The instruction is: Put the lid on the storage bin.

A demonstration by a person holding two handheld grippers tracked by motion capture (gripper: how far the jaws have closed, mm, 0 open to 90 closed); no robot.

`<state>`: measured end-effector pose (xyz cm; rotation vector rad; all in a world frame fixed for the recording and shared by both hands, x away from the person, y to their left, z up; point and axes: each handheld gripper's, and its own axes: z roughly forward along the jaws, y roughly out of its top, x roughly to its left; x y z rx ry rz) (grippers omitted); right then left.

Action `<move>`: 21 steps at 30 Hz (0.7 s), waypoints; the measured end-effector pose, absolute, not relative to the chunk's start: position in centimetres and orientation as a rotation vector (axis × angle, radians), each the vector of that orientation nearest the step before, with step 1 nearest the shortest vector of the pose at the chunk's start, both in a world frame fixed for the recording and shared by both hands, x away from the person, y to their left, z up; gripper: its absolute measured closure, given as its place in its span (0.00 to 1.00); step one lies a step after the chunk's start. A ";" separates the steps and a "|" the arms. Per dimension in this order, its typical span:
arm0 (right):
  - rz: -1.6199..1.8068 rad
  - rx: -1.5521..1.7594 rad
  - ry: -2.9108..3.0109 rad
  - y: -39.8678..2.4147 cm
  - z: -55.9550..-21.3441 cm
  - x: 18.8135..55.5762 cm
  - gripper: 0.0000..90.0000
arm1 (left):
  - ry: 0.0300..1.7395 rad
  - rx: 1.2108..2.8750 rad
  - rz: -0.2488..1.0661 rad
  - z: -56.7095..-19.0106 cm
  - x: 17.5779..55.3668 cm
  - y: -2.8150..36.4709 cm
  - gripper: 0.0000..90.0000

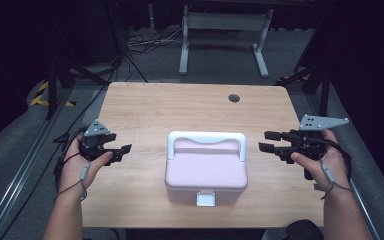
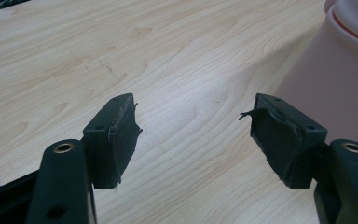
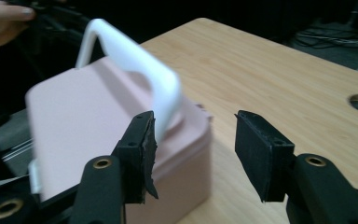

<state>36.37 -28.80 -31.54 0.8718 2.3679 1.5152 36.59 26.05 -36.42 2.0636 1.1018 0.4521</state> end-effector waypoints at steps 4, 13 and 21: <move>1.502 0.943 2.322 -29.8 -32.3 37.4 0.53 | 1.111 2.065 0.458 -36.6 36.7 26.2 0.35; 1.353 1.057 2.262 -32.3 -34.8 39.7 0.42 | 1.135 2.083 0.457 -37.5 37.5 26.5 0.35; 1.223 1.103 2.252 -34.0 -36.5 40.8 0.32 | 1.147 2.094 0.455 -38.3 38.3 26.6 0.36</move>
